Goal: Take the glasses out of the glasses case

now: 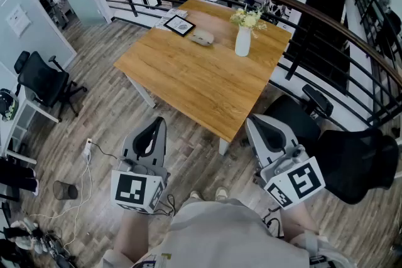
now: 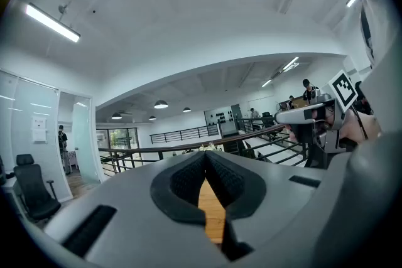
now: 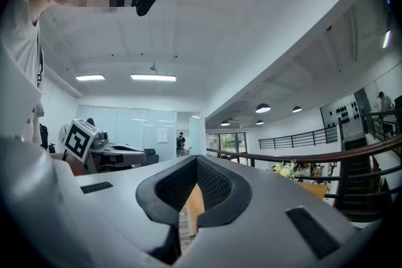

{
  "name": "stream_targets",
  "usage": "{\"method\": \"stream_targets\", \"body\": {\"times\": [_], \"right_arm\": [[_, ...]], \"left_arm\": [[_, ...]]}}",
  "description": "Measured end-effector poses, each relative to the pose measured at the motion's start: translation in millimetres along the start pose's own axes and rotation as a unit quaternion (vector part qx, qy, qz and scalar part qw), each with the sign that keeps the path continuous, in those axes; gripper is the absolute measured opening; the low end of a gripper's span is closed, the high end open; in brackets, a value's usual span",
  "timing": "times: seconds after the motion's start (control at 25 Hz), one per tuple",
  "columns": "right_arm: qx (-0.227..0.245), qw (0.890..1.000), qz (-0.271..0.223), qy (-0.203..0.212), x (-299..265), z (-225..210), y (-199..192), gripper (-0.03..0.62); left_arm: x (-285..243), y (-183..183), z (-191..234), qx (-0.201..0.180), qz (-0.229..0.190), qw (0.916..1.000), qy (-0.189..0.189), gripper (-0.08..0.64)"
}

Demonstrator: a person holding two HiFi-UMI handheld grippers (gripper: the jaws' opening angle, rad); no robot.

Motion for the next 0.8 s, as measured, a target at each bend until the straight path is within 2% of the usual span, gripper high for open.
{"method": "stream_targets", "body": {"times": [0.56,0.72,0.76,0.8], "right_arm": [[-0.016,1.0,-0.005,-0.005,6.0,-4.9,-1.6,0.025],[-0.021,0.999,-0.026,0.001,6.7,-3.4,2.6,0.03],[-0.027,0.999,-0.033,0.004,6.7,-2.9,3.8,0.098],[-0.031,0.999,-0.036,0.006,6.4,-2.9,4.3,0.22]], "left_arm": [[-0.3,-1.0,-9.0,0.004,0.002,1.0,-0.003,0.016],[1.5,-0.1,-9.8,0.003,0.002,1.0,0.002,0.015],[2.3,-0.1,-9.7,0.003,0.002,1.0,0.004,0.016],[2.9,-0.4,-9.5,0.003,0.002,1.0,0.006,0.015]]}}
Point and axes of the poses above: the fingertips, and each gripper's own axes: x backward along the fingers, z to its left, y out of its top, the point moved 6 cm from there along x, backward along the fingers, and after that the axes turned 2 degrees about z, right-handed, at the moved point
